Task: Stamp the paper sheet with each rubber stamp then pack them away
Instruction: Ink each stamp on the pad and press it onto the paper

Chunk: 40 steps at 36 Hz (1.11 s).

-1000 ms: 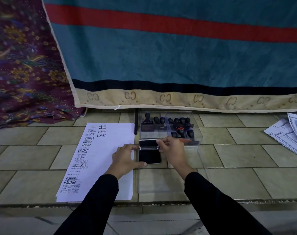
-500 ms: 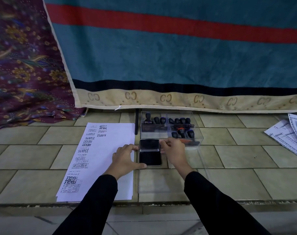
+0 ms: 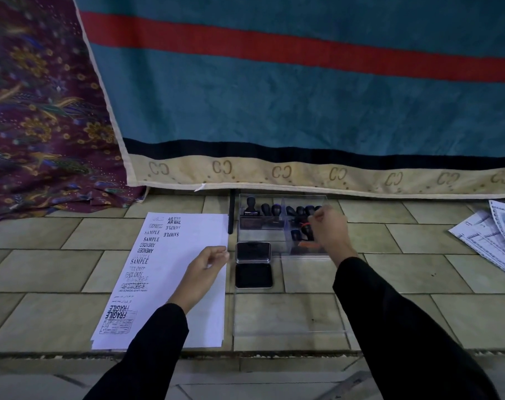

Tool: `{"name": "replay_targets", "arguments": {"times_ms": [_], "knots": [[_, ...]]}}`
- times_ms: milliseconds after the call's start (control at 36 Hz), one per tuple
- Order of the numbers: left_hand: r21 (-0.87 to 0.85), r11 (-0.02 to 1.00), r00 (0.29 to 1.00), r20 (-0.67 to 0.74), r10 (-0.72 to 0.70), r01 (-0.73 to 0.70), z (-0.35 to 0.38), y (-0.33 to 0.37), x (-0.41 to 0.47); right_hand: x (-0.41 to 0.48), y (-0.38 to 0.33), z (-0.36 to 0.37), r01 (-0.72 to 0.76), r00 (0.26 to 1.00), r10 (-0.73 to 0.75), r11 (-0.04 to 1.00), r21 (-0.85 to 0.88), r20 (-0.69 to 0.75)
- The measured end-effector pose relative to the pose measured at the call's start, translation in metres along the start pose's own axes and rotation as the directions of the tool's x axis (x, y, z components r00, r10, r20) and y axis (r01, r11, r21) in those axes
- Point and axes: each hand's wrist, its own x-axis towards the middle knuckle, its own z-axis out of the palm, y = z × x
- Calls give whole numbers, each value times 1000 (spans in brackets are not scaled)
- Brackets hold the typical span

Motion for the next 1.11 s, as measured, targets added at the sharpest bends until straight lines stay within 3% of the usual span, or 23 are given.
{"name": "replay_targets", "arguments": {"times_ms": [56, 111, 472, 833, 1111], "knots": [[-11, 1000, 1000, -5, 1, -1, -1, -1, 0, 9, 1, 1, 12, 998, 4, 973, -231, 70], [-20, 1000, 1000, -6, 0, 0, -2, -1, 1, 14, 2, 4, 37, 995, -1, 936, -349, 103], [-48, 999, 1000, -18, 15, -16, -1, -4, 3, 8, -8, 11, 127, 986, -45, 836, -534, 163], [-52, 998, 1000, -18, 23, -24, -2, -4, 3, 2, 3, 11, 5, 1000, -3, 966, -260, 6], [-103, 995, 1000, -13, 16, -17, -4, -5, 5, -1, 10, 7, 56, 997, -59, 997, -51, -47]]}}
